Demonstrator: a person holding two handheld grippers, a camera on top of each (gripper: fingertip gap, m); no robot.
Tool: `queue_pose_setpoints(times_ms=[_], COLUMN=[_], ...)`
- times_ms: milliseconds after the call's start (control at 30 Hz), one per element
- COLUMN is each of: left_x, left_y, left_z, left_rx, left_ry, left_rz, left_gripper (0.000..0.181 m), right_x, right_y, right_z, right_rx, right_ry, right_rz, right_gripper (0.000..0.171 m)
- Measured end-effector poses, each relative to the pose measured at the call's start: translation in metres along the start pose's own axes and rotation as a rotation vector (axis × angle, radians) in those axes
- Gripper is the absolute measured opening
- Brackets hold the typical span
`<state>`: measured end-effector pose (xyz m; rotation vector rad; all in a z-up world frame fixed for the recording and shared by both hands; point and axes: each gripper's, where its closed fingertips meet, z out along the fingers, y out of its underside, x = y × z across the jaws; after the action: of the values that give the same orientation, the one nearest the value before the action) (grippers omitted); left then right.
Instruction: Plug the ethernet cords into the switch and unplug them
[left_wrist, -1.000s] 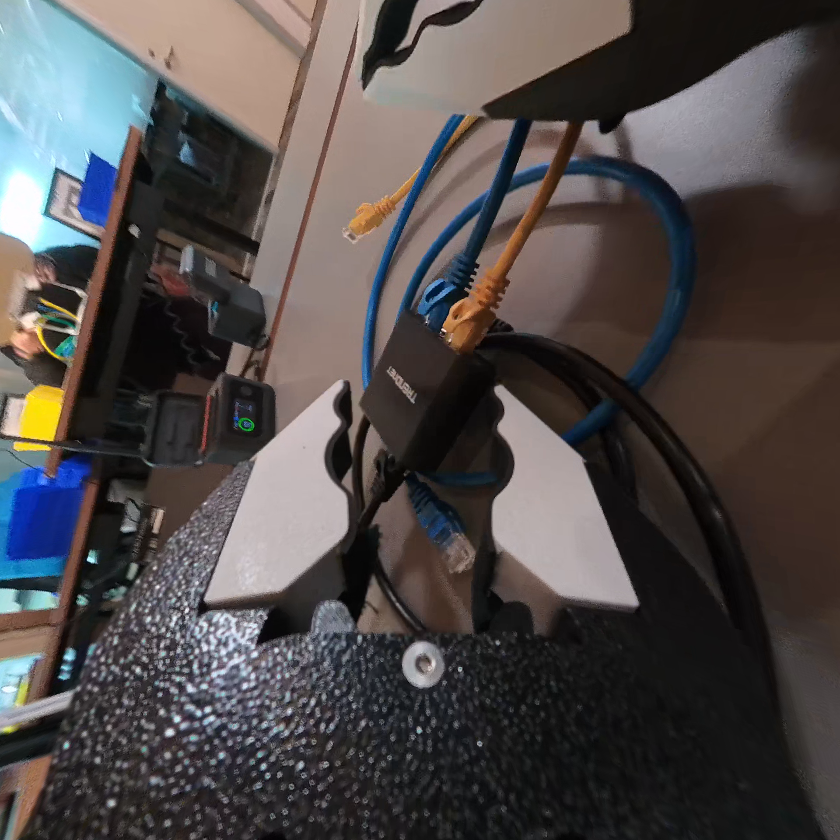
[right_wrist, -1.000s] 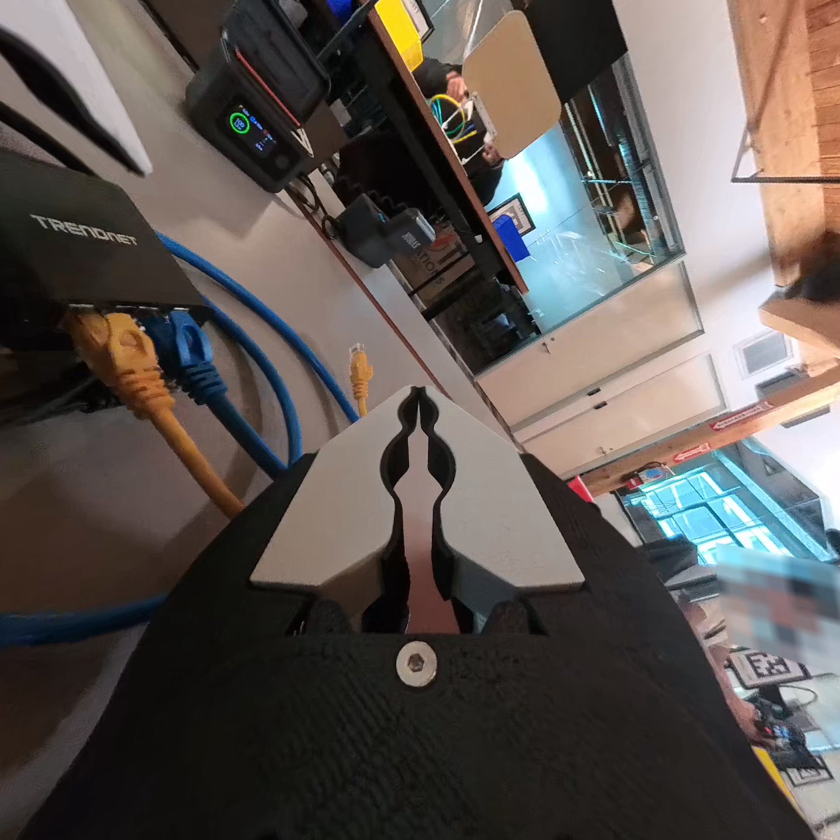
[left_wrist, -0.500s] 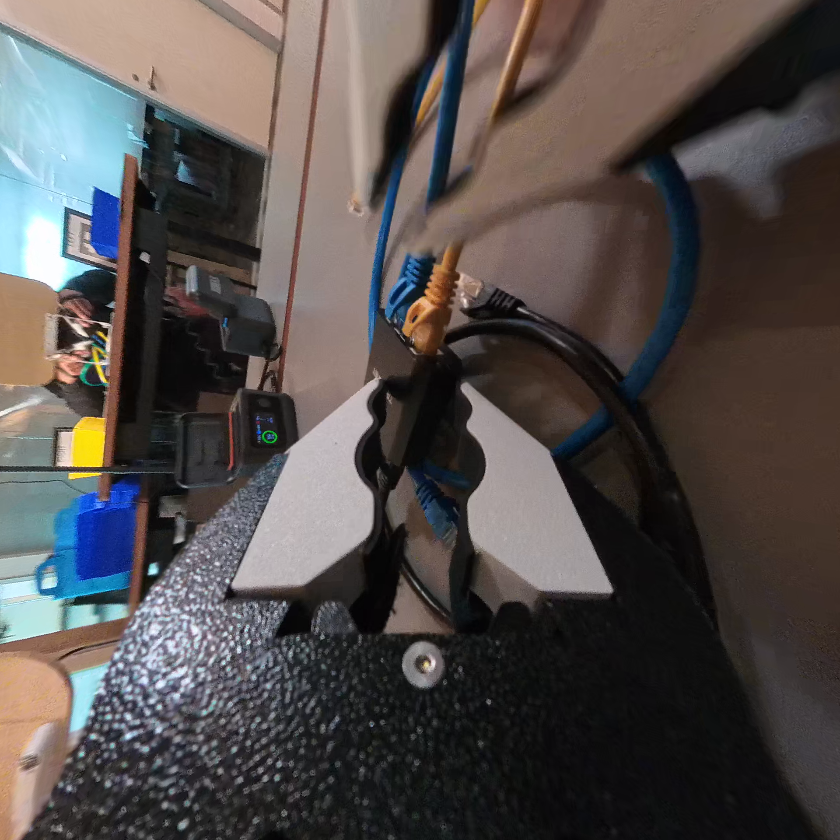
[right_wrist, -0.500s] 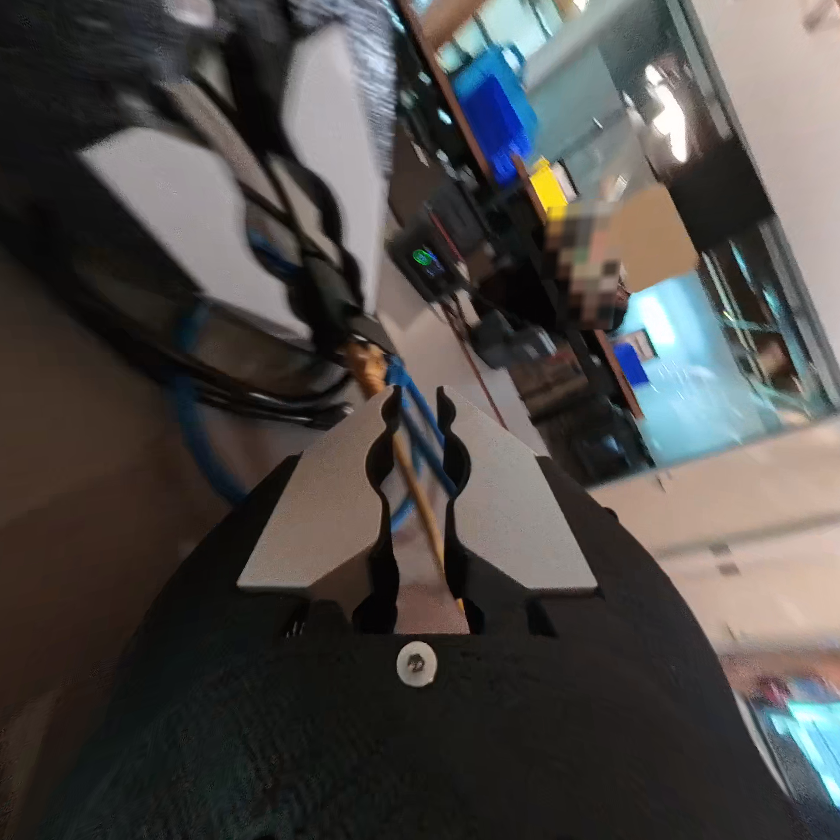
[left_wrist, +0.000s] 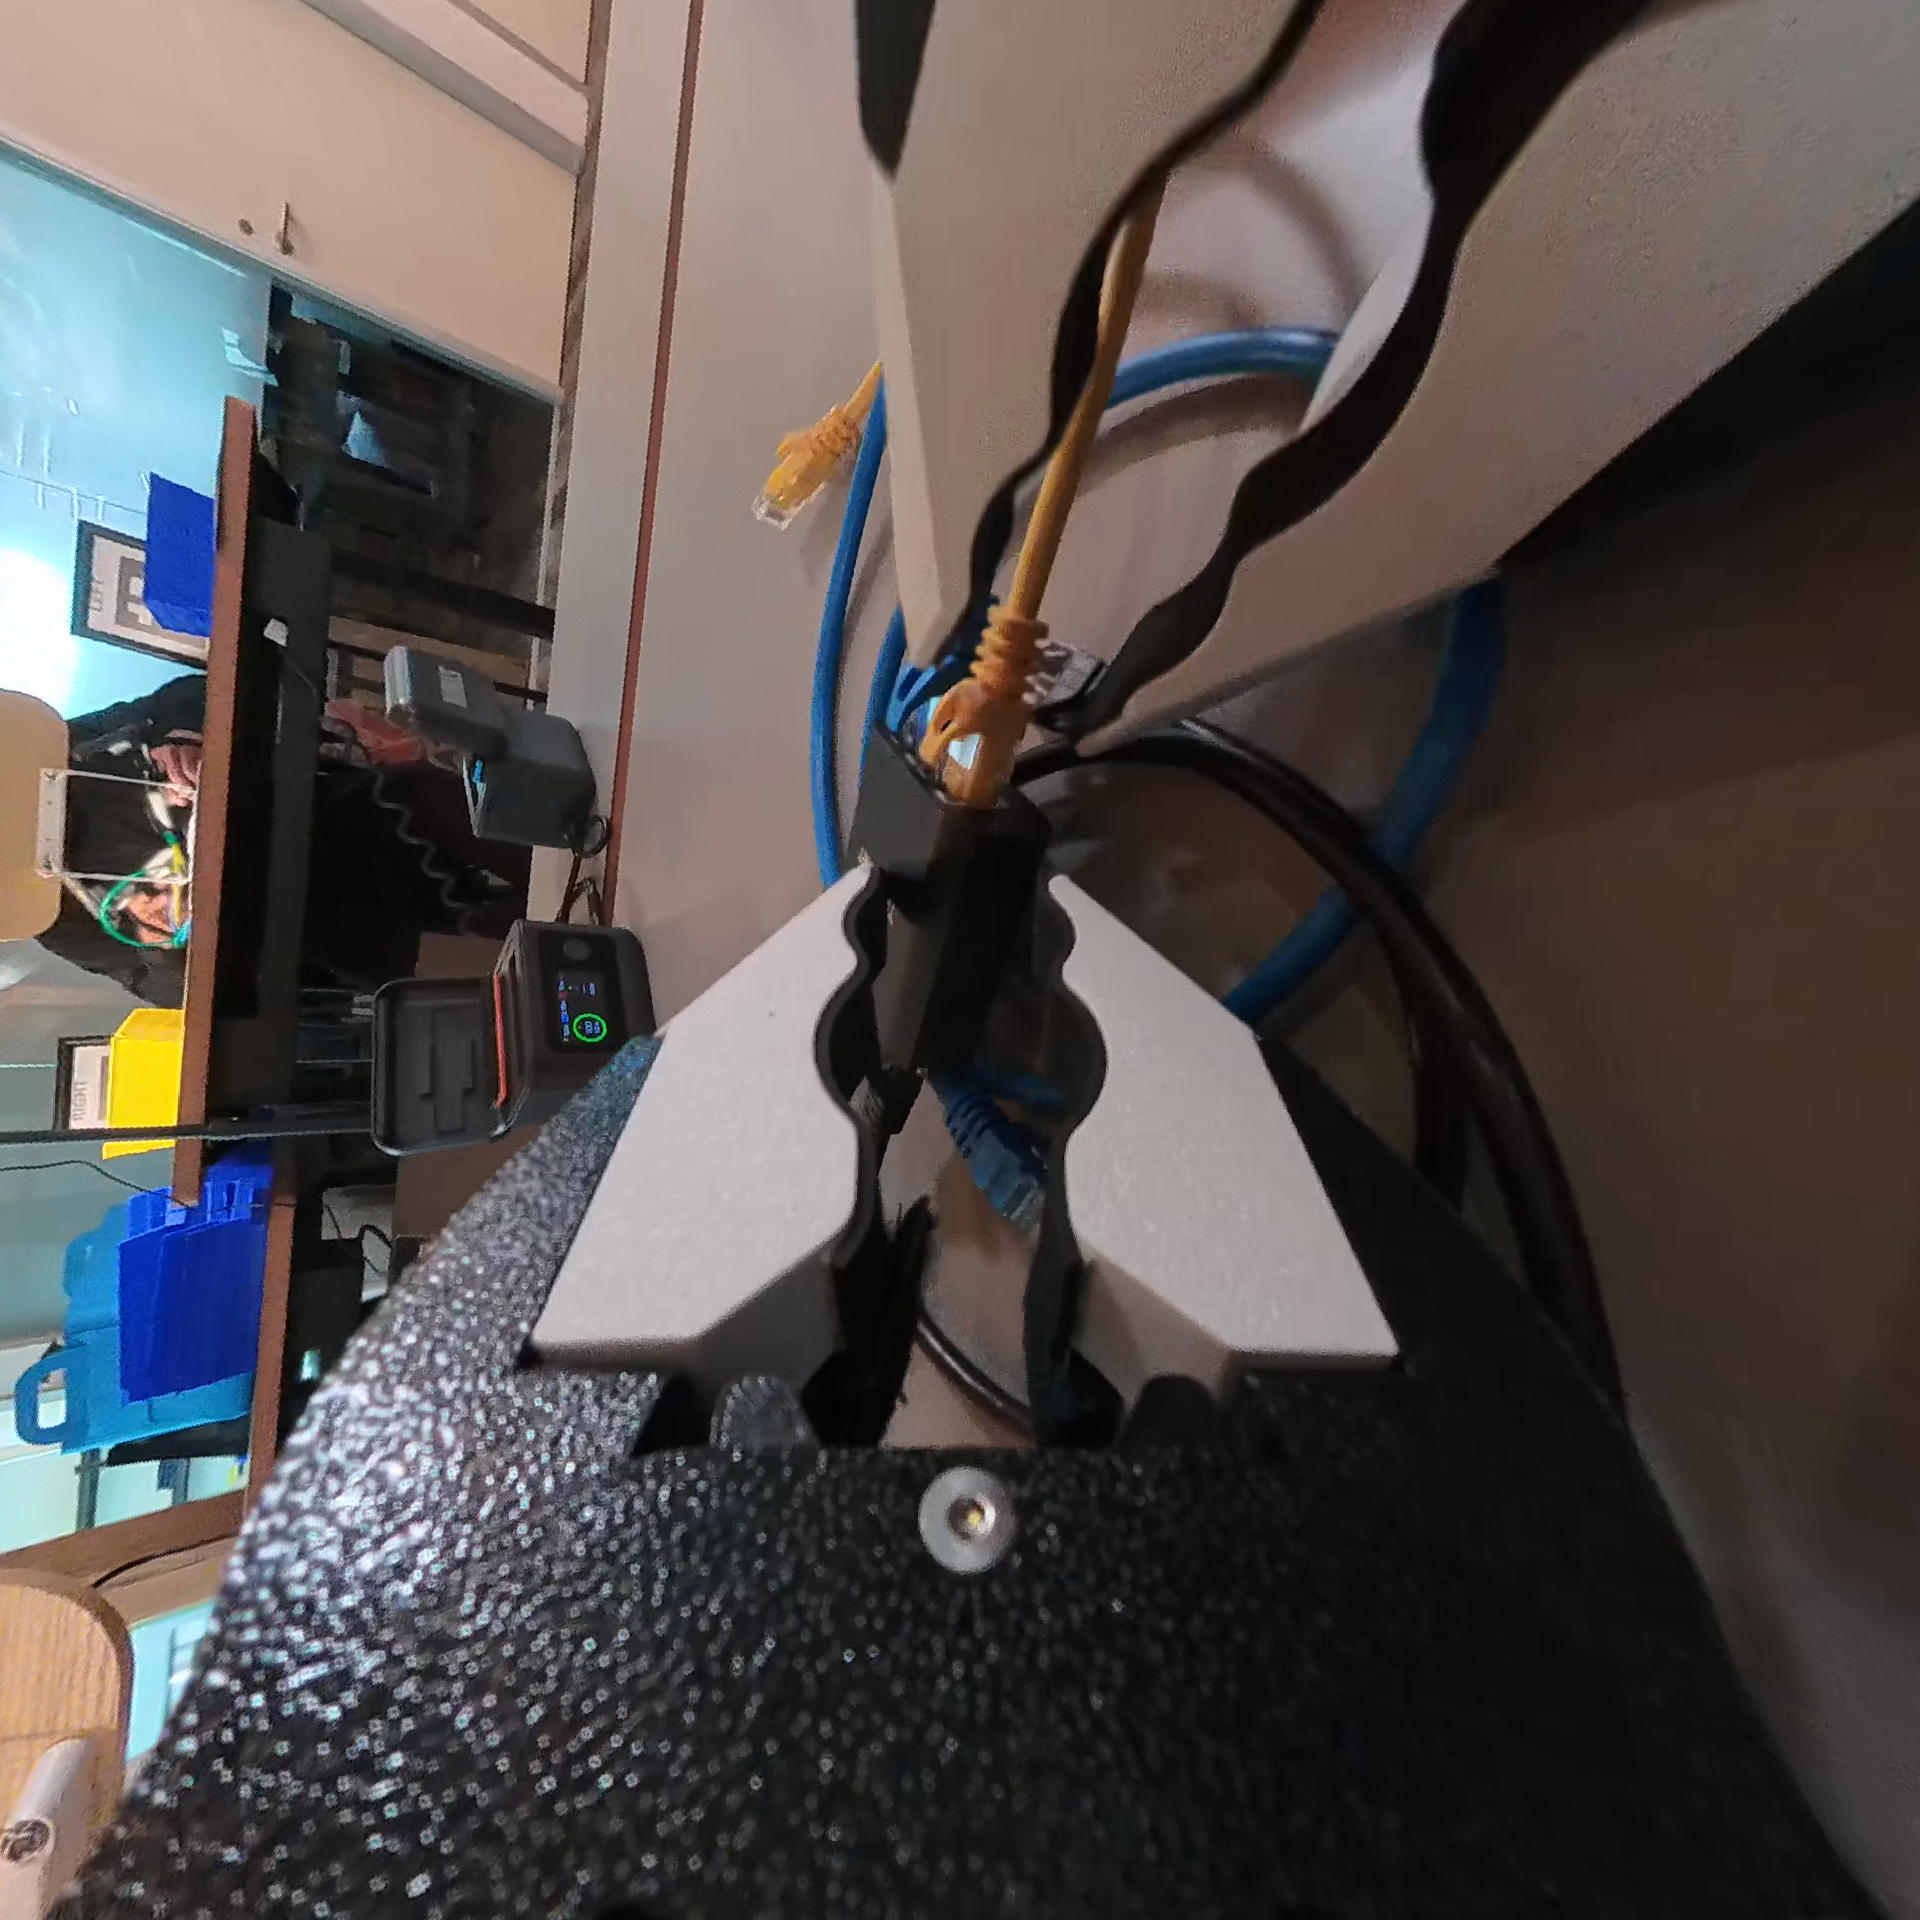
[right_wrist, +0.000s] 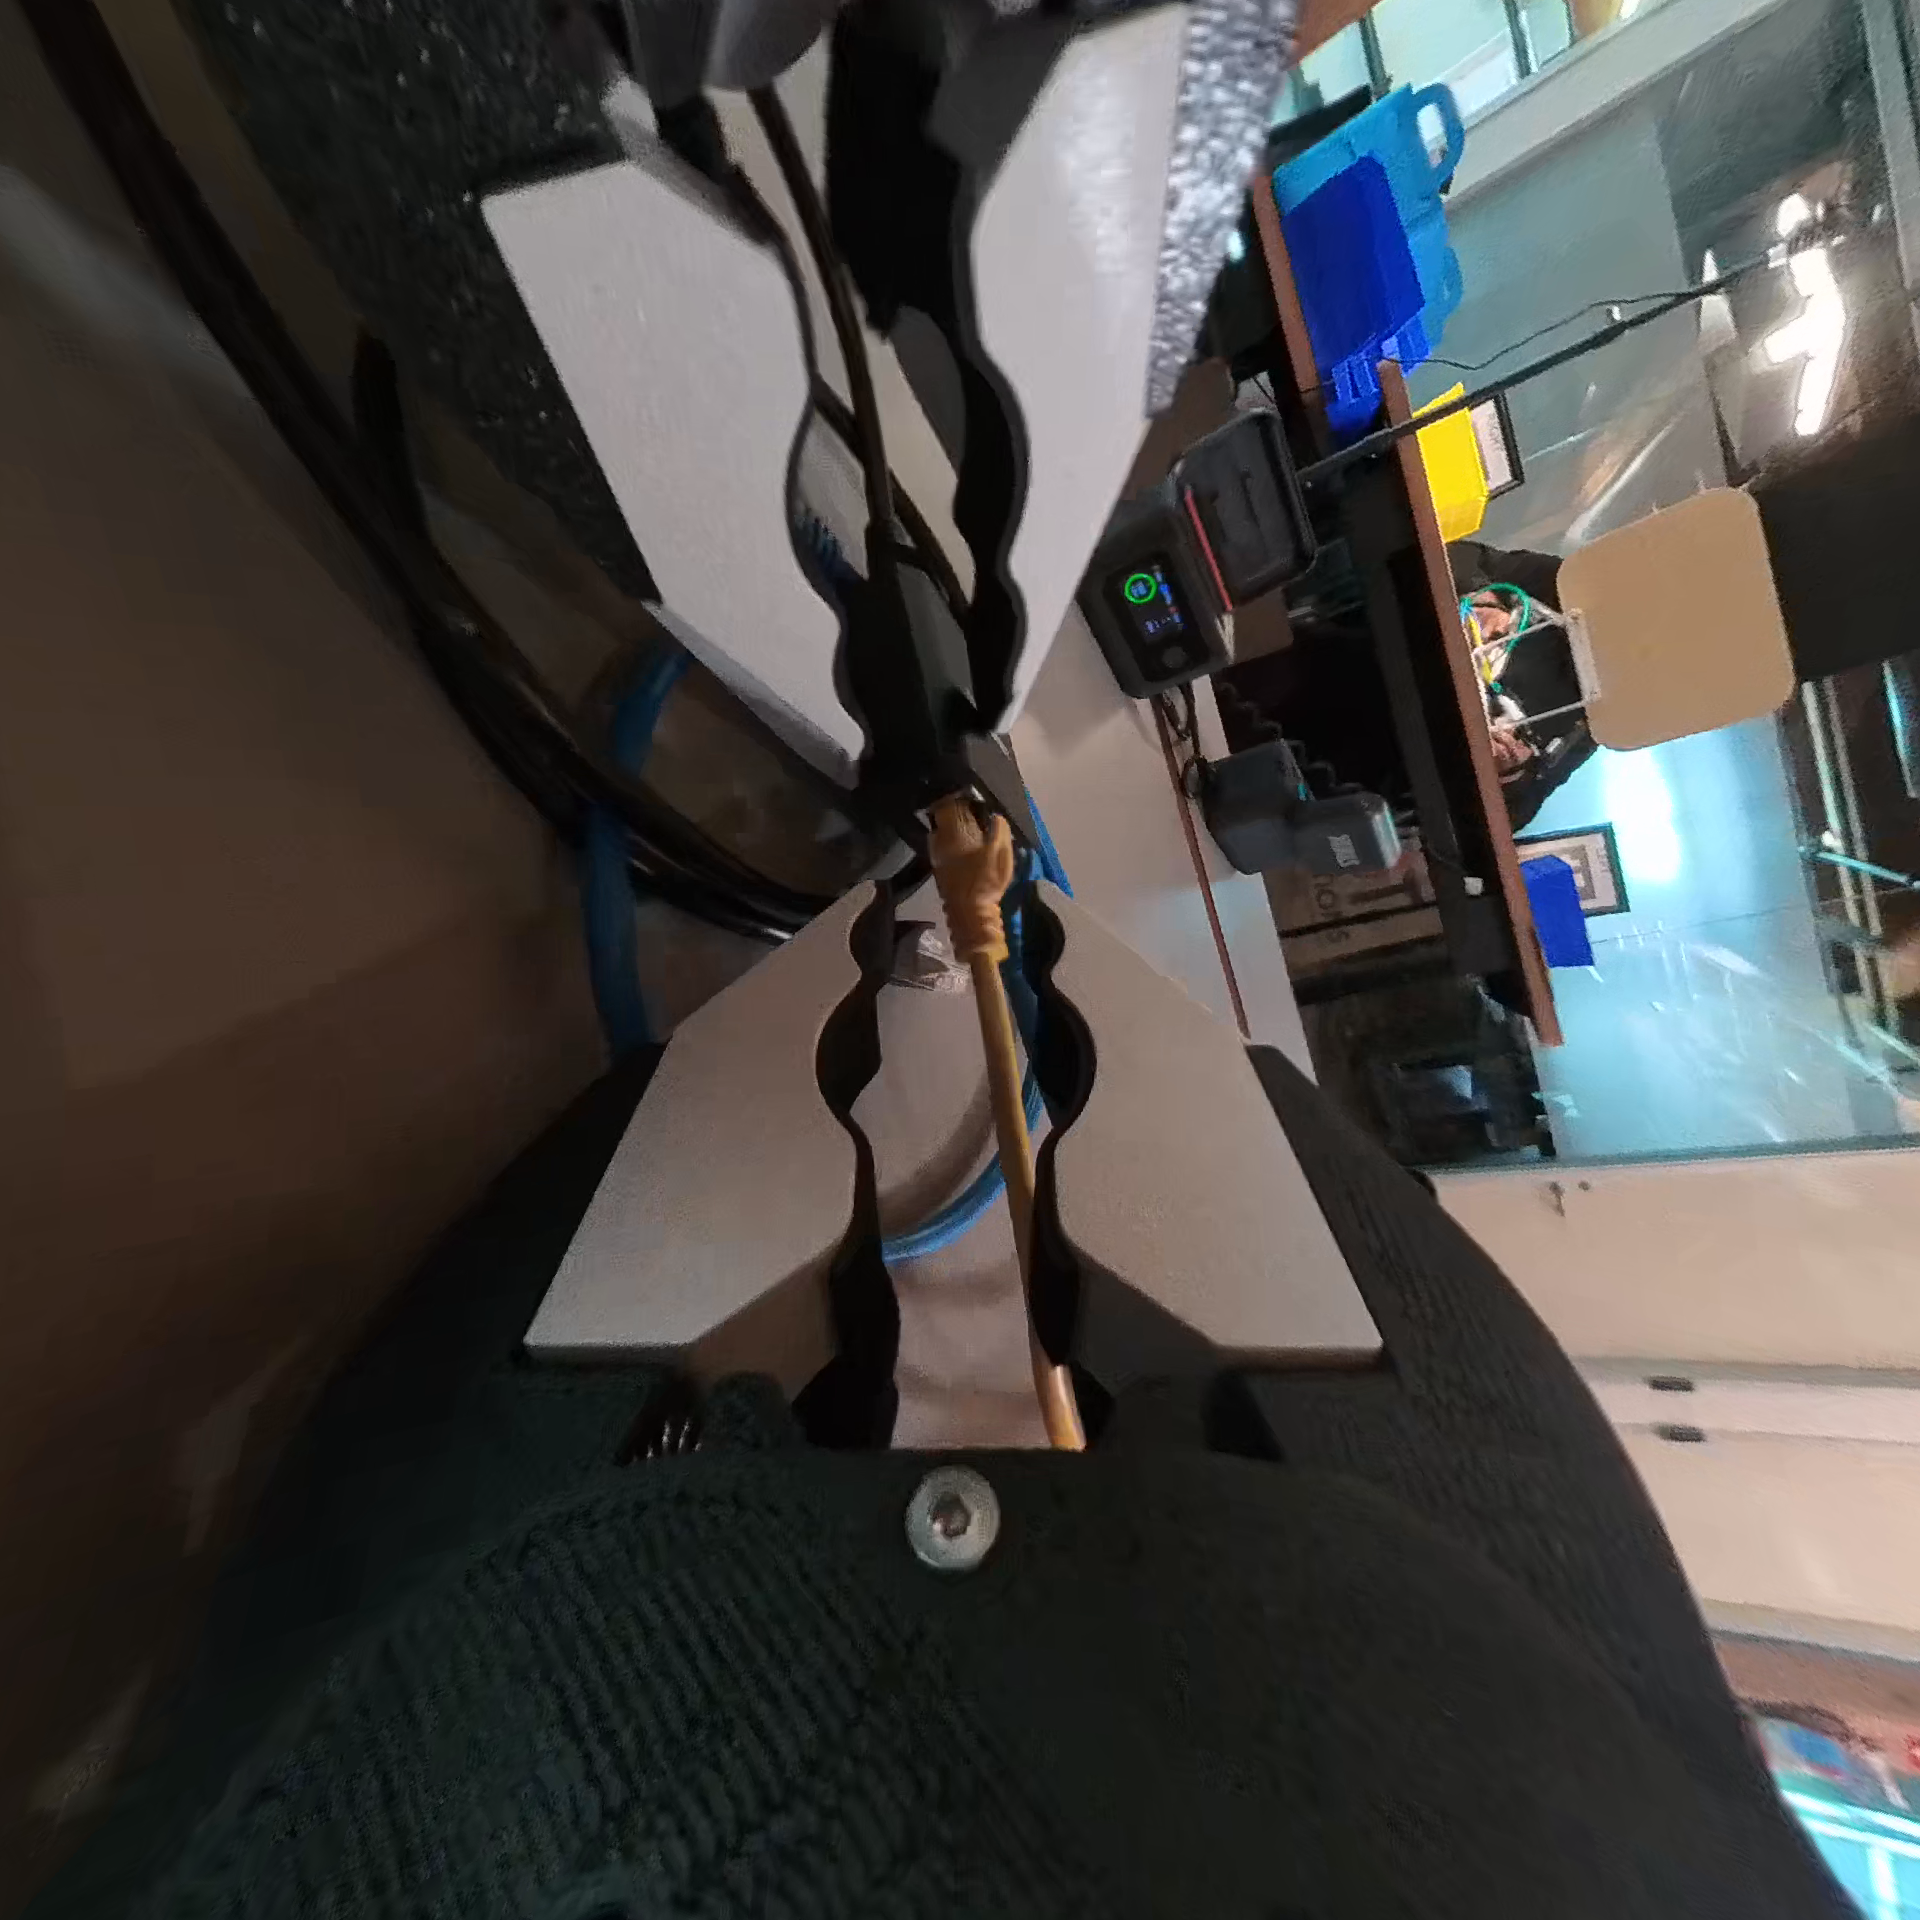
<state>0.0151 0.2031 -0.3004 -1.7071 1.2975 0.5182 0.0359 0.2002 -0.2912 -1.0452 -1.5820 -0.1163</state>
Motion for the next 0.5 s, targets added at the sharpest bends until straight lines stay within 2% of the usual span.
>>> queue_pose_setpoints(times_ms=[300,333,467,500], left_x=[0.0042,0.0045,0.0023,-0.0025], left_y=[-0.0063,-0.0061,-0.0100,-0.0103], left_z=[-0.0029,-0.0028,-0.0071,-0.0088], left_rx=[0.034,0.034,0.096,0.104], left_ry=[0.027,0.029,0.000,-0.045], left_rz=[-0.026,-0.025,0.012,0.047], left_gripper=[0.025,0.025,0.025,0.033], right_x=[-0.0002,0.0007,0.0030,0.0027], right_y=[-0.0042,-0.0042,-0.0055,-0.0048], right_z=[0.0037,0.0035,-0.0001,-0.0003], right_rx=[0.006,0.004,0.019,0.016], right_ry=[0.038,0.042,0.023,0.016], right_rz=[-0.089,-0.091,-0.043,-0.032], right_gripper=[0.019,0.014,0.013,0.013])
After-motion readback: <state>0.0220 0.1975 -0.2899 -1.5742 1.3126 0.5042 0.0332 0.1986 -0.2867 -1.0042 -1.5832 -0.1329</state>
